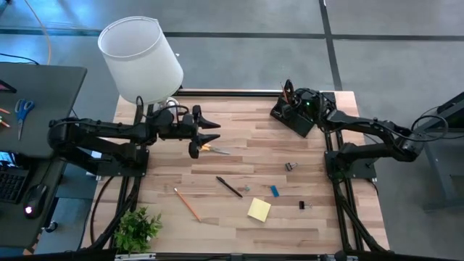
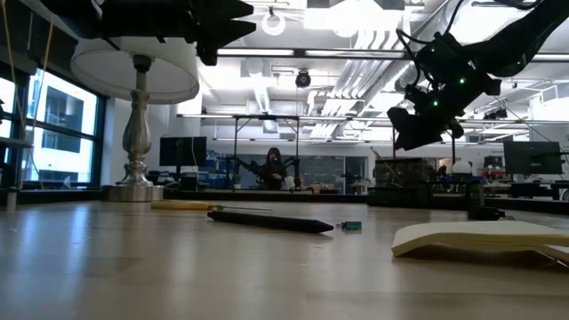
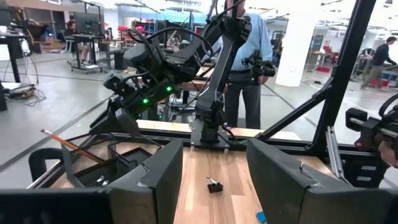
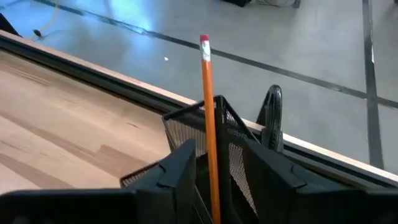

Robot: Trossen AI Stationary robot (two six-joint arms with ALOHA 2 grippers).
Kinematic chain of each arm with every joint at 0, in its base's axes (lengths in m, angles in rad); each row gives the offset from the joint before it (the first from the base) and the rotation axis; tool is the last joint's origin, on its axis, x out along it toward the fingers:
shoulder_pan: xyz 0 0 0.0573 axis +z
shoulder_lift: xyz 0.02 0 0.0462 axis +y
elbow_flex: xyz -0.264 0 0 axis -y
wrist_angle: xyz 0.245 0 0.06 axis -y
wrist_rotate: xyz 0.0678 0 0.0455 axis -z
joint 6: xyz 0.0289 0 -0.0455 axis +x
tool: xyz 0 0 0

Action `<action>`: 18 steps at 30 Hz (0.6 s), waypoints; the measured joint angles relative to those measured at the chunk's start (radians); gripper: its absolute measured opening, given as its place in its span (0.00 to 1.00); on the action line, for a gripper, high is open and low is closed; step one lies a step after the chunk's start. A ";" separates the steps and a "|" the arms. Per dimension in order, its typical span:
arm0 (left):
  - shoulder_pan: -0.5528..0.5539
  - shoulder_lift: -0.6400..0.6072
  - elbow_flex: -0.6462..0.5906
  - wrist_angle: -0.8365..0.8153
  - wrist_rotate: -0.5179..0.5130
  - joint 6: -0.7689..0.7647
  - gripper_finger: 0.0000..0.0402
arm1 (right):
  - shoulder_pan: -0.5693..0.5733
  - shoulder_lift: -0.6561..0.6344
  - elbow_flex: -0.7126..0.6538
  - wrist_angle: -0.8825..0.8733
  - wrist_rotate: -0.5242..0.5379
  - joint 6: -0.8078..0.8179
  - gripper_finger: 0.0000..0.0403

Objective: Pick and place office supplies into organizer
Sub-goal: Put the black pen into the mesh desk organizer

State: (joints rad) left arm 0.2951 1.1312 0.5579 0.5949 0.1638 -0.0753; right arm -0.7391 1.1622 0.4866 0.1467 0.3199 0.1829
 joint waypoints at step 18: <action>0.000 -0.031 0.000 -0.057 0.000 0.043 0.41 | 0.341 -0.068 0.000 0.125 -0.405 -0.014 0.32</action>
State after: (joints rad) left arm 0.2952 1.0998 0.5579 0.5374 0.1639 -0.0323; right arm -0.3977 1.0940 0.4866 0.2718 -0.0854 0.1688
